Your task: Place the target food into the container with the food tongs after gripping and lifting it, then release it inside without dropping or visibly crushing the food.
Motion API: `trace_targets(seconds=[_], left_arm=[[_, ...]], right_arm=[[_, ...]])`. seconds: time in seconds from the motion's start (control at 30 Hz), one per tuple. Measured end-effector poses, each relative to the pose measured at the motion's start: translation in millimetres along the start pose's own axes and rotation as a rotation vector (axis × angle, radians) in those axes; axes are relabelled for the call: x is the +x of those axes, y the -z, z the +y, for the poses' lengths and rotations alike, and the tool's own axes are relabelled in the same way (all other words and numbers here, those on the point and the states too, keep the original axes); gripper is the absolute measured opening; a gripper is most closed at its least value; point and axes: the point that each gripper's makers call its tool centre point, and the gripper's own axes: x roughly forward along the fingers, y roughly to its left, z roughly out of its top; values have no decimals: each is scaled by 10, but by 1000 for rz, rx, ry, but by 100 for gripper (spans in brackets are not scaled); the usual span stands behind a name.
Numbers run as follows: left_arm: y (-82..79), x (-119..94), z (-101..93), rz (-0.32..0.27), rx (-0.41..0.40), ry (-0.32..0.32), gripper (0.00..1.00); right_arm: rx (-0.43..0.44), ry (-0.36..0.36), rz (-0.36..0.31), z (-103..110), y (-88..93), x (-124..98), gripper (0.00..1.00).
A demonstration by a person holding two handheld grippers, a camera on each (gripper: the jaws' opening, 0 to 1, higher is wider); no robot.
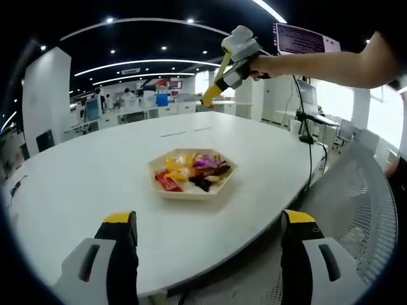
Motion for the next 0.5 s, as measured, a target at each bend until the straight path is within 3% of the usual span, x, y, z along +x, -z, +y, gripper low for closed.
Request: trace_targets(seconds=[0.33,0.5], left_arm=[[0,-4,-1,-1,0,1,90],[-2,-9,1,-4,-2,-1,89]], right_arm=[[-32,-60,-20,305,-197,158,23],[-46,-70,-76,349,-335,137,28]])
